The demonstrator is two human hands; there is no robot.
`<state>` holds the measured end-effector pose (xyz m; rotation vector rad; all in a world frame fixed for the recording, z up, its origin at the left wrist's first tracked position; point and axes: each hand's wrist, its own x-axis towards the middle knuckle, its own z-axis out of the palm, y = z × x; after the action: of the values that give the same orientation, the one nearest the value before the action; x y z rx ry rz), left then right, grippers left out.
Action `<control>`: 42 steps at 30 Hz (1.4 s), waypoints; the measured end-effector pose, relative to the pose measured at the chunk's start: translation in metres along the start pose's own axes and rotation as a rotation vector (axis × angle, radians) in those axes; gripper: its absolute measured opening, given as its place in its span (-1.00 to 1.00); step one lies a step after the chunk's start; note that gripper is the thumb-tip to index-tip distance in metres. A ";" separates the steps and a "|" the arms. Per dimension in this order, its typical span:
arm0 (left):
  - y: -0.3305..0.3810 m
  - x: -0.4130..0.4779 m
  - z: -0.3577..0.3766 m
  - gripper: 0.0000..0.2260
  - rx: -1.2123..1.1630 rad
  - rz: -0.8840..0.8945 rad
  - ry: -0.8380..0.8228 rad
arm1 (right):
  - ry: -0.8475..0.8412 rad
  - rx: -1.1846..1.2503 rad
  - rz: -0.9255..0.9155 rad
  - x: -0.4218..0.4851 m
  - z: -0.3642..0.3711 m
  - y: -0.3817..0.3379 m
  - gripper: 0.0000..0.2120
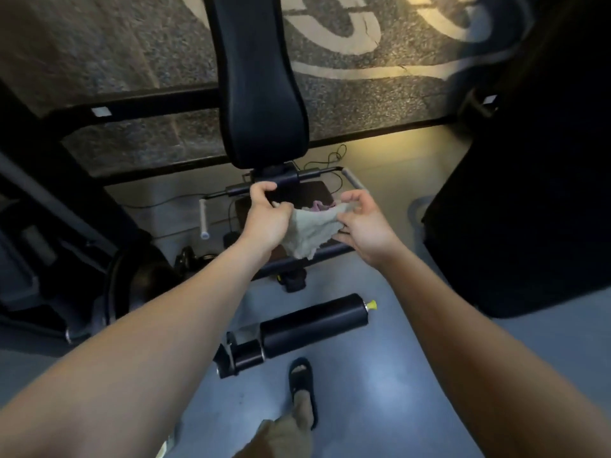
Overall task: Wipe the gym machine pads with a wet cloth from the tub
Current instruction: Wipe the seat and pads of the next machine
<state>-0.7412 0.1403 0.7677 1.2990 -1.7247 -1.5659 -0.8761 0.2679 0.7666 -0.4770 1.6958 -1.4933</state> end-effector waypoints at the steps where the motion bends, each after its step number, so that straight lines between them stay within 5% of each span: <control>1: 0.000 0.013 0.008 -0.75 -0.010 0.022 -0.026 | 0.032 -0.024 -0.001 0.016 -0.007 -0.001 -0.74; 7: 0.019 0.113 0.067 -0.86 0.140 -0.099 -0.319 | 0.205 -0.213 0.178 0.132 -0.057 -0.026 -0.86; 11: 0.046 0.165 0.096 -0.80 0.401 0.061 -0.416 | -0.020 -0.435 0.078 0.179 -0.093 -0.058 -0.83; 16: 0.072 0.218 0.128 -0.94 0.511 0.136 -0.340 | -0.010 -0.906 -0.068 0.235 -0.132 -0.085 -0.92; 20: 0.095 0.250 0.160 -0.79 0.303 0.118 -0.326 | -0.081 -0.569 -0.068 0.293 -0.165 -0.107 -0.83; 25: 0.111 0.298 0.236 -0.96 -0.297 -0.179 -0.249 | -0.214 -0.139 0.088 0.389 -0.204 -0.112 -0.93; 33: 0.139 0.370 0.353 -0.88 -0.469 -0.440 0.107 | -0.261 -0.475 0.128 0.529 -0.287 -0.128 -0.86; 42: 0.169 0.423 0.367 -0.71 -0.305 -0.458 0.318 | -0.385 -0.655 -0.040 0.618 -0.255 -0.149 -0.66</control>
<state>-1.2895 -0.0599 0.7358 1.7440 -0.9953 -1.6634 -1.4767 -0.0554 0.7035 -1.0706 1.8299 -0.7657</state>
